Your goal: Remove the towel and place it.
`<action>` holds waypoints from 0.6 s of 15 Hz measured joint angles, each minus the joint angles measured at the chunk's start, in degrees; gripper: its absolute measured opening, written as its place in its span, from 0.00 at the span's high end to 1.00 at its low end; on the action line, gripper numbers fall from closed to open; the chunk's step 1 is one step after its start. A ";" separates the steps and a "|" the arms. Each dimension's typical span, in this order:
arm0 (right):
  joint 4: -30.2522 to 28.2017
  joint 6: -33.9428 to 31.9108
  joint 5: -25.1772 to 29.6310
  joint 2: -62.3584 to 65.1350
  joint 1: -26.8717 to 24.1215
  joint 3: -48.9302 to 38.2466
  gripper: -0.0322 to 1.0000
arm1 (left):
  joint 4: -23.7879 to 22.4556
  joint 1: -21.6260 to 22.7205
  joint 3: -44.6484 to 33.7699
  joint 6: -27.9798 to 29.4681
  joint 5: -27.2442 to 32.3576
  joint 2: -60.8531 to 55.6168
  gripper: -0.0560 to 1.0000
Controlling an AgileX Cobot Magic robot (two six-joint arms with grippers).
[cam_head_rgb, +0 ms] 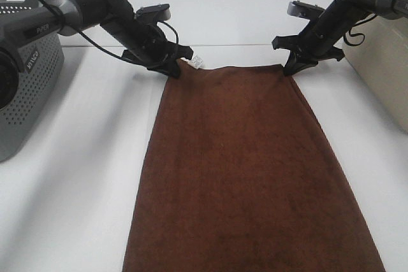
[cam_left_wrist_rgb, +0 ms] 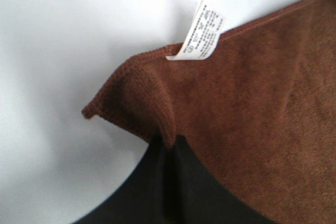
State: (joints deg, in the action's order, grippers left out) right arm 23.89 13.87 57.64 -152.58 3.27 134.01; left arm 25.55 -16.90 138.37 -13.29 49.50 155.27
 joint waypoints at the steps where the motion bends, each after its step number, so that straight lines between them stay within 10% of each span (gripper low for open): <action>1: 0.92 0.29 -0.46 0.00 0.00 1.43 0.96 | -0.11 0.00 1.26 -0.06 -0.11 0.00 0.95; 9: 3.84 0.92 -7.28 0.06 0.00 8.54 0.96 | -3.27 0.00 2.18 -0.06 -10.77 -0.06 0.95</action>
State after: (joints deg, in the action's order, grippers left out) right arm 27.73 14.78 50.36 -152.52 3.27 142.55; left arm 22.29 -16.90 140.55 -13.35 38.73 155.21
